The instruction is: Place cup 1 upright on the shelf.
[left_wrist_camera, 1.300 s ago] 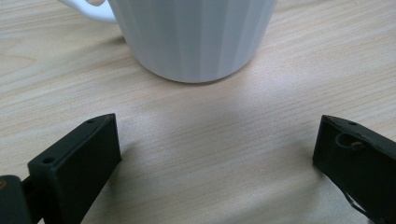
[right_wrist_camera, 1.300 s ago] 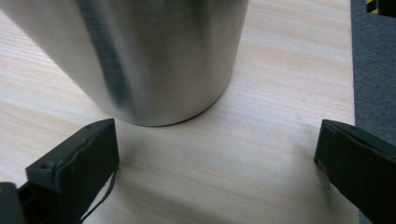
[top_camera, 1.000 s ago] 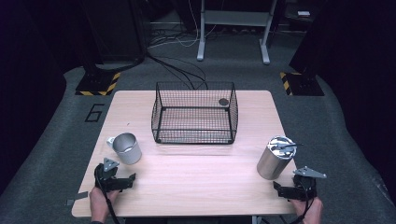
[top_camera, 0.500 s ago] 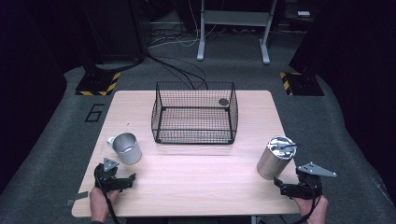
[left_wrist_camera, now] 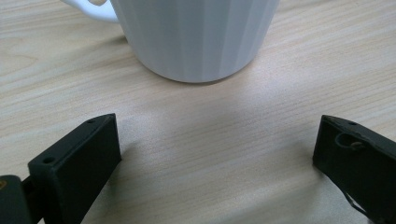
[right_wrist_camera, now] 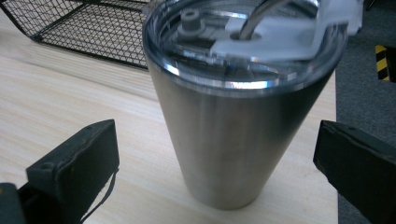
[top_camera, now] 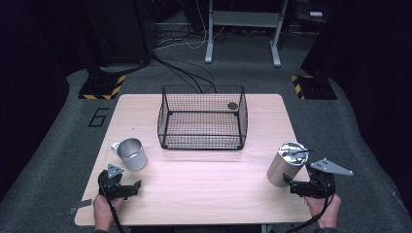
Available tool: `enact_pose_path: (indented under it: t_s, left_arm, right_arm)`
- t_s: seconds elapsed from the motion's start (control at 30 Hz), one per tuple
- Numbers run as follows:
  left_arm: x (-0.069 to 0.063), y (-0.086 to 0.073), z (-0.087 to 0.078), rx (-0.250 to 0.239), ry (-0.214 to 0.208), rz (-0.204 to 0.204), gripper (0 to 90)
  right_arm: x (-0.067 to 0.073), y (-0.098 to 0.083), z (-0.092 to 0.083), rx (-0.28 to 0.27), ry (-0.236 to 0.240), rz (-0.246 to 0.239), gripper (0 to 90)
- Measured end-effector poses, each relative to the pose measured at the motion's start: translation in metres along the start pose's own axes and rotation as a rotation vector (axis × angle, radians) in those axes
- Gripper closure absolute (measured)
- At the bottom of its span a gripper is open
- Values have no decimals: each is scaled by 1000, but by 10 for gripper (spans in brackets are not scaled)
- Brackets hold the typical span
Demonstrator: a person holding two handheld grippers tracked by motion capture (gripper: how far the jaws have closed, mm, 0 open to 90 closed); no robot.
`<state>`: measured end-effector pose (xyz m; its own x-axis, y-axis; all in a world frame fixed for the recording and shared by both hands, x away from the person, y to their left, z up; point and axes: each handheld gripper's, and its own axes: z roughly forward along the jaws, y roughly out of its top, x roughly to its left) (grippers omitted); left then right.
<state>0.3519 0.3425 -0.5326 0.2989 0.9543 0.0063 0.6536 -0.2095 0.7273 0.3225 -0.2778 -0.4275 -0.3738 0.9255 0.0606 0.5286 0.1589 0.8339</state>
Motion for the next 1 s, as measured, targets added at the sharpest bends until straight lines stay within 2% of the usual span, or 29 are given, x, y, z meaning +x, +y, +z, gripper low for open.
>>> enact_pose_path:
  t_s: [0.2, 0.3, 0.5, 0.7, 1.0]
  left_arm:
    - [0, 0, 0, 0, 0, 0, 6]
    - [0, 0, 0, -2, 2, -2, 11]
    - [0, 0, 0, -3, 1, -4, 11]
    - [0, 0, 0, 1, 3, -5, 11]
    - [0, 0, 0, 1, 3, -5, 11]
  right_arm:
    - [0, 16, 5, -11, -24, -14, 0]
    - [-2, 23, 12, -14, -27, -4, 0]
    - [-4, 27, 23, 6, -48, -13, 0]
    - [-1, 31, 31, 13, -79, -48, 0]
    - [1, 32, 34, 0, -92, -35, 25]
